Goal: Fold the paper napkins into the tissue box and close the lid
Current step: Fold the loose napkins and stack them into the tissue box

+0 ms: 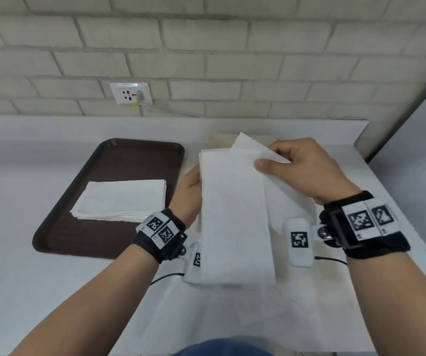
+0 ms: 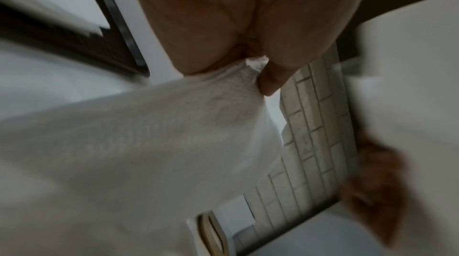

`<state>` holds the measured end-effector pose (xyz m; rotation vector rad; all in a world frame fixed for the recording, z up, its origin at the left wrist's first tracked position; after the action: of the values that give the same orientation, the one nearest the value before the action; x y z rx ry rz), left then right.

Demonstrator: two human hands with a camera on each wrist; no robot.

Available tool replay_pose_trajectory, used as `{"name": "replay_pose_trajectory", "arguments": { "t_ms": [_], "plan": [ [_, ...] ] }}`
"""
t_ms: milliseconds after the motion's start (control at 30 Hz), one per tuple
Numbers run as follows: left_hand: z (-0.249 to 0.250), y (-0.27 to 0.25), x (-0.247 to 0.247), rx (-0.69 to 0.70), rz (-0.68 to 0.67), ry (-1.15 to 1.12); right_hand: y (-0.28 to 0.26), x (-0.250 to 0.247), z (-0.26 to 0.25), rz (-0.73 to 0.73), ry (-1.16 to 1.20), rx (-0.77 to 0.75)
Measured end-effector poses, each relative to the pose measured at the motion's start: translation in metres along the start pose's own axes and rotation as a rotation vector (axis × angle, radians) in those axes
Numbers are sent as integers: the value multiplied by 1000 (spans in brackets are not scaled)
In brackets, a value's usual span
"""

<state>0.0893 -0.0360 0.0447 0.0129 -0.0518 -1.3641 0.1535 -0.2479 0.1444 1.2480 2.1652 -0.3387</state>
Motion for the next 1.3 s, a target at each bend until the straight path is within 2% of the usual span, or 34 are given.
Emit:
{"name": "replay_pose_trajectory", "arguments": {
  "t_ms": [133, 400, 633, 733, 767, 833, 900, 967, 1000, 1167, 1300],
  "plan": [
    [-11, 6, 12, -120, -71, -75, 12, 14, 26, 128, -149, 72],
    [-13, -1, 29, -300, -132, -340, 7, 21, 43, 229, -125, 145],
    [-34, -2, 33, -129, -95, -146, 2, 19, 53, 248, -33, 212],
    [-34, 1, 31, -123, -62, -135, -14, -1, 54, 420, -175, 213],
    [-35, 3, 30, -124, -50, -136, -22, -8, 49, 482, -159, 188],
    [-35, 5, 29, -130, -38, -140, -36, -13, 36, 516, 103, 112],
    [-33, 7, 30, -132, -39, -149, -44, -7, 21, 443, 515, 44],
    [-32, 8, 34, -123, -52, -167, -42, 7, 15, 356, 772, 50],
    [-29, 9, 38, -117, -61, -175, -38, 16, 15, 351, 763, 66],
    [-16, 4, 50, -100, -92, -191, -18, 59, 43, 454, 305, 121],
    [-8, -5, 50, -162, -77, -310, -17, 69, 53, 483, 109, 115]
  ]
}}
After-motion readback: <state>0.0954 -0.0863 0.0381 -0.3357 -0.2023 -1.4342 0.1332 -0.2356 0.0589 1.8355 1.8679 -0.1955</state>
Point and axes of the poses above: each hand's wrist, its own y-axis towards the middle knuckle, its own x-axis out of the palm, z = x × y, the point moved 1 cm from there along y, towards the middle knuckle, and after that the axes turned 3 degrees about -z, right-handed, at the moved point
